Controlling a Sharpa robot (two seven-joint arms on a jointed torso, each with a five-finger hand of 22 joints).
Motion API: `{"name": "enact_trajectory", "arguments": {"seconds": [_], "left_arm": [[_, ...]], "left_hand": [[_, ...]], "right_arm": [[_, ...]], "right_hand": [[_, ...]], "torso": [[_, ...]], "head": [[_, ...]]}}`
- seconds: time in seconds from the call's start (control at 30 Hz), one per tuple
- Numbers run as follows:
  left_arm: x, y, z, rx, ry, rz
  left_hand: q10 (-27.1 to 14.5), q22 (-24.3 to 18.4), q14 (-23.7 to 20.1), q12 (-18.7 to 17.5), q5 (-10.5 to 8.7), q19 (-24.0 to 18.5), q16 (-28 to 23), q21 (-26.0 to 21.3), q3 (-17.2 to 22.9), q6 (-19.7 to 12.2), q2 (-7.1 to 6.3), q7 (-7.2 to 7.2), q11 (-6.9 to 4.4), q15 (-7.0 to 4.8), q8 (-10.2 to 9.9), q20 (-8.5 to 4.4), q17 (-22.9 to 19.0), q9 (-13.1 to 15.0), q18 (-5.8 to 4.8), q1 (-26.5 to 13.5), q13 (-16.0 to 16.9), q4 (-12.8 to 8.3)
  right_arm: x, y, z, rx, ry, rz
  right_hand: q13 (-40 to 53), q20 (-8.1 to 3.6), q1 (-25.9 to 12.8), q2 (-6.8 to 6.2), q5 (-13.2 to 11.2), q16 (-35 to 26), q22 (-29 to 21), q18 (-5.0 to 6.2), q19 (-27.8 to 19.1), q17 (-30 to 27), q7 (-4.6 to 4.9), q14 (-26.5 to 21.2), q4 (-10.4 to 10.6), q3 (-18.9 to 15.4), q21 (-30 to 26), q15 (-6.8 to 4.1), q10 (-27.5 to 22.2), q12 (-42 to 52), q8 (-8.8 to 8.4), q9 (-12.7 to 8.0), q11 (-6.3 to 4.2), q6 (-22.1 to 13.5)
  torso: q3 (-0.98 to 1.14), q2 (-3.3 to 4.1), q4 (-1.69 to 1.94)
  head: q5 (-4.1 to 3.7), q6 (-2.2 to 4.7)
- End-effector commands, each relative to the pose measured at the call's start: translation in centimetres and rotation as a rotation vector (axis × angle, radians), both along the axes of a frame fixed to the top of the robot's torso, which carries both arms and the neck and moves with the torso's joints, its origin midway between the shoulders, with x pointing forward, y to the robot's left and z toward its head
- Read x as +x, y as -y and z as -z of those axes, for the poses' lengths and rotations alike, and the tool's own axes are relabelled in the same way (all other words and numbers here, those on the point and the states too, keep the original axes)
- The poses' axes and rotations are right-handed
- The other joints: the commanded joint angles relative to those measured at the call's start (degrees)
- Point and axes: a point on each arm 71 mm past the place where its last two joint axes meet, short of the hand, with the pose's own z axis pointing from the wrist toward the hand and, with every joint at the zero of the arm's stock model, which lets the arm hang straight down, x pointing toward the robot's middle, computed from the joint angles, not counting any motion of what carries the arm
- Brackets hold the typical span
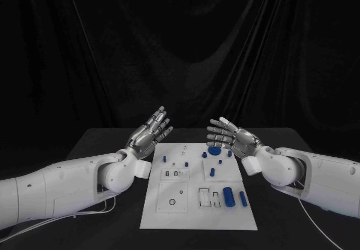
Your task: Assemble the parts on the task board
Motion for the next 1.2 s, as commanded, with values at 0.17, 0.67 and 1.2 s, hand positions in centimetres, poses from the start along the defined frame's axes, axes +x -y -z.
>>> {"name": "enact_trajectory", "arguments": {"seconds": [0.17,0.67,1.2], "left_arm": [[0.0,-0.7,-0.4,0.032,0.113,0.044],[-0.7,-3.6,-1.0,0.097,0.143,0.006],[-2.0,-4.1,-4.1,0.107,0.244,0.023]], "left_hand": [[0.15,0.75,2.10,0.52,3.10,1.62,2.75,1.18,0.22,1.12,-0.52,0.83,1.32,2.94,0.38,2.71,1.05,0.18,0.51,1.85,0.17,0.04],[0.33,1.11,3.25,1.14,7.26,3.02,4.18,2.14,1.27,2.79,-1.57,2.58,1.88,5.16,0.67,4.78,1.16,0.42,0.45,4.94,0.33,-0.08],[0.54,1.30,4.43,1.50,9.33,3.93,5.37,2.78,2.36,4.05,-1.76,4.49,2.80,6.72,0.86,6.36,1.36,0.57,0.52,6.78,0.41,-0.31]], "right_arm": [[-0.1,-0.9,-0.4,-0.331,0.247,-0.403],[3.2,-0.5,-6.3,-1.141,0.804,-0.599],[5.4,-0.9,-11.3,-1.626,1.349,-0.387]], "right_hand": [[-0.91,-0.69,7.45,0.62,-0.54,-2.62,-0.49,0.17,2.78,-1.22,1.17,5.52,-2.19,-0.35,0.62,-0.76,5.88,-2.58,-1.44,-0.25,1.35,5.16],[-0.99,-4.67,13.92,0.61,-1.73,-2.05,3.34,0.24,11.76,-0.24,1.22,19.59,-1.69,0.84,7.48,-4.76,10.96,-7.15,-5.28,-2.47,-0.77,7.35],[-0.93,-8.72,11.44,-3.81,-5.90,31.04,46.14,-4.42,24.73,26.26,-1.23,31.96,3.91,6.63,43.75,-9.21,17.04,-13.35,-8.62,-3.23,-3.45,7.16]], "torso": [[-0.01,0.07,0.01],[-0.05,0.36,0.06],[-0.50,4.87,1.47]], "head": [[0.64,-2.86],[0.59,-8.13],[-0.88,-8.13]]}}
